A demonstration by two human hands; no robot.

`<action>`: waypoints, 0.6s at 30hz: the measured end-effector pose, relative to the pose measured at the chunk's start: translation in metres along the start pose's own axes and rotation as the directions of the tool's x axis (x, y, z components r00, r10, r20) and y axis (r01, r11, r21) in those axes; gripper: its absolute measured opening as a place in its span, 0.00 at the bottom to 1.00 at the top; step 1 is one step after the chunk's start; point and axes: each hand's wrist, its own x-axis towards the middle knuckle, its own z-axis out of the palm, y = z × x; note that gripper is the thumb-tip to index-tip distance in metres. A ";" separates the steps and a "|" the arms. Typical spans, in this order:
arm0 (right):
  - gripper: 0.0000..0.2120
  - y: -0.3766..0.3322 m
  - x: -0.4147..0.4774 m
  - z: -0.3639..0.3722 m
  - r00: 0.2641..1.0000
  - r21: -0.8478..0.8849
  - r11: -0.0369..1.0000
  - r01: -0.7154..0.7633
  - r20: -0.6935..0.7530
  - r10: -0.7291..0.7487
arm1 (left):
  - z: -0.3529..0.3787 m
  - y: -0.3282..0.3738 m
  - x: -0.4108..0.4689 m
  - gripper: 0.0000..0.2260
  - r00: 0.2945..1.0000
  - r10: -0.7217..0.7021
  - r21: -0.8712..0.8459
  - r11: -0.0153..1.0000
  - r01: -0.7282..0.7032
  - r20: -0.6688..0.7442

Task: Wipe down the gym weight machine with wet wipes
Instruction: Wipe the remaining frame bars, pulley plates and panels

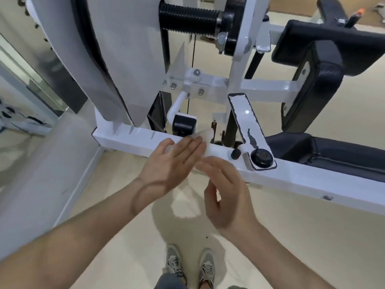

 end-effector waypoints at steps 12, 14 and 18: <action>0.10 -0.014 -0.016 0.042 0.405 0.650 0.067 -0.757 0.386 0.829 | -0.008 -0.001 0.023 0.18 0.991 0.124 -0.025 0.992 -0.125 -0.050; 0.11 -0.028 -0.003 0.062 0.392 0.703 -0.052 -0.709 0.454 0.800 | -0.007 -0.019 0.009 0.20 0.980 0.191 -0.038 0.980 -0.193 -0.056; 0.11 -0.054 0.021 0.096 0.397 0.827 -0.154 -0.540 0.412 0.820 | -0.005 -0.069 -0.026 0.19 0.973 0.225 -0.089 0.969 -0.229 -0.054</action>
